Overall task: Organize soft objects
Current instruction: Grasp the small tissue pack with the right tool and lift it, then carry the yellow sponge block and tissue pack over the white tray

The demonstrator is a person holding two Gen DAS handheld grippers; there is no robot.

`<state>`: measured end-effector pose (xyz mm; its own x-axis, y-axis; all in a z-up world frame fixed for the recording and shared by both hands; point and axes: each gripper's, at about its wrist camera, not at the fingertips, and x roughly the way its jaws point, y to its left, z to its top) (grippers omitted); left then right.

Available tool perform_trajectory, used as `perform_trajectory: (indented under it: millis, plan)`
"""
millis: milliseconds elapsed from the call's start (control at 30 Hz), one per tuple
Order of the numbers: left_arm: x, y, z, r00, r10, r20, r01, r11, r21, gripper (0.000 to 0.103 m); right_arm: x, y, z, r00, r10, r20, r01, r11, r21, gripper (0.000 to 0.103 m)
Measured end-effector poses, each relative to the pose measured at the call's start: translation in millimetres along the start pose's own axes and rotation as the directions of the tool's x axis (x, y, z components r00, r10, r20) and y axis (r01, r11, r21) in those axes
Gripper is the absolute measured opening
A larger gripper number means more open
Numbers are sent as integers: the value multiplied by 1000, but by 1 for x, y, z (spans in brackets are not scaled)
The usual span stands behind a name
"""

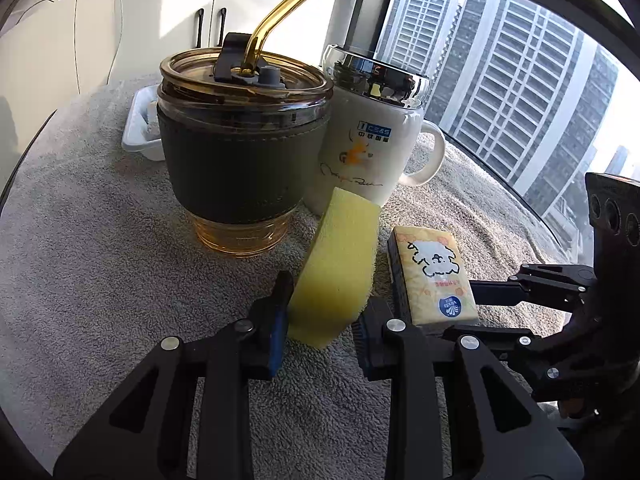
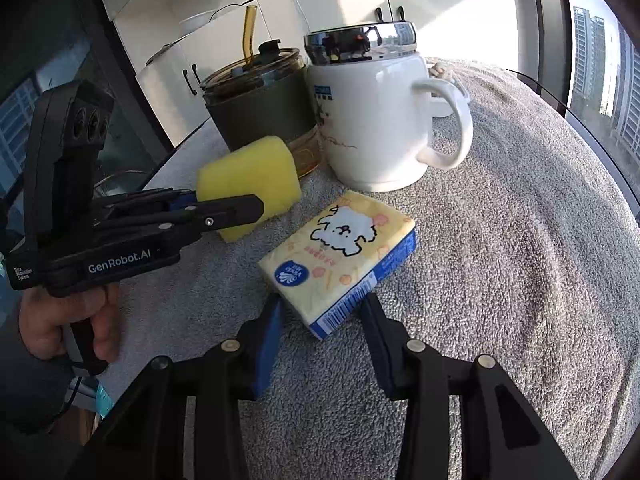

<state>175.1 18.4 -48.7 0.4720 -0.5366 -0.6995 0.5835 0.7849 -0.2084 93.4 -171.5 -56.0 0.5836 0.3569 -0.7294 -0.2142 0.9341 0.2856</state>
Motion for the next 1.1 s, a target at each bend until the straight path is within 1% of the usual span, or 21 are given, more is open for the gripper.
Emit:
perform_trajectory:
  millis: [33,67,100,167,200,233,333,433,500,633,667,700,733,767,800,833,867,933,1033,1100]
  plan:
    - [-1,0,0,1000,0,1,0,1000,1,26,-3,-1,1,1000,-6,14,6,1000,19,68]
    - [-2,-1,1,1000,0,4,0,1000,2,26,-7,-2,3,999,-15,28,14,999,42,77]
    - [-3,-2,1,1000,0,7,0,1000,4,26,-9,-2,5,999,-19,43,17,998,57,88]
    - [-4,-2,3,1000,1,11,-1,1000,6,26,-10,-1,9,998,-33,59,29,997,74,89]
    - [-4,-2,2,1000,1,13,-1,1000,5,26,-8,0,12,997,-50,54,46,996,82,89]
    - [-3,-1,2,1000,1,14,-1,1000,2,26,-4,0,14,997,-65,41,61,994,89,89]
    - [-2,0,1,1000,0,16,0,1000,0,26,17,4,21,995,-97,-37,101,990,103,89]
    - [-1,3,-2,1000,-3,14,3,1000,-4,26,24,12,24,990,-134,-31,136,988,71,89]
    - [-1,3,-2,1000,-7,14,7,1000,-7,26,27,13,26,990,-138,-36,140,987,80,88]
    - [-2,2,-1,1000,-14,17,14,1000,-9,26,24,10,32,993,-110,-42,114,985,128,86]
    - [-1,2,-1,1000,-12,17,12,1000,-12,26,25,9,33,993,-116,-38,119,986,115,86]
    - [0,2,-1,1000,-14,16,15,1000,-14,26,26,10,31,990,-132,-41,136,986,99,83]
    - [0,1,-1,1000,-15,16,15,1000,-14,26,28,9,30,991,-126,-40,130,987,98,78]
    - [-1,0,-1,1000,-15,17,15,1000,-13,26,28,9,29,993,-114,-31,116,989,93,75]
    - [-2,0,-1,1000,-15,18,15,1000,-14,26,27,11,29,993,-112,-23,113,991,78,67]
    - [-2,-1,-2,1000,-15,19,15,1000,-15,26,26,13,29,994,-107,-17,108,992,67,57]
    - [-2,-1,-2,1000,-13,20,14,1000,-15,26,25,15,29,994,-107,-13,107,993,54,53]
    - [-4,0,-2,1000,-10,25,11,1000,-21,26,23,17,28,994,-112,-5,112,993,36,40]
    - [-4,0,-1,999,11,33,-11,1000,-26,26,18,12,26,993,-120,6,119,992,31,29]
    - [-3,-2,-1,999,23,37,-23,999,-24,25,15,11,26,991,-132,10,131,991,15,27]
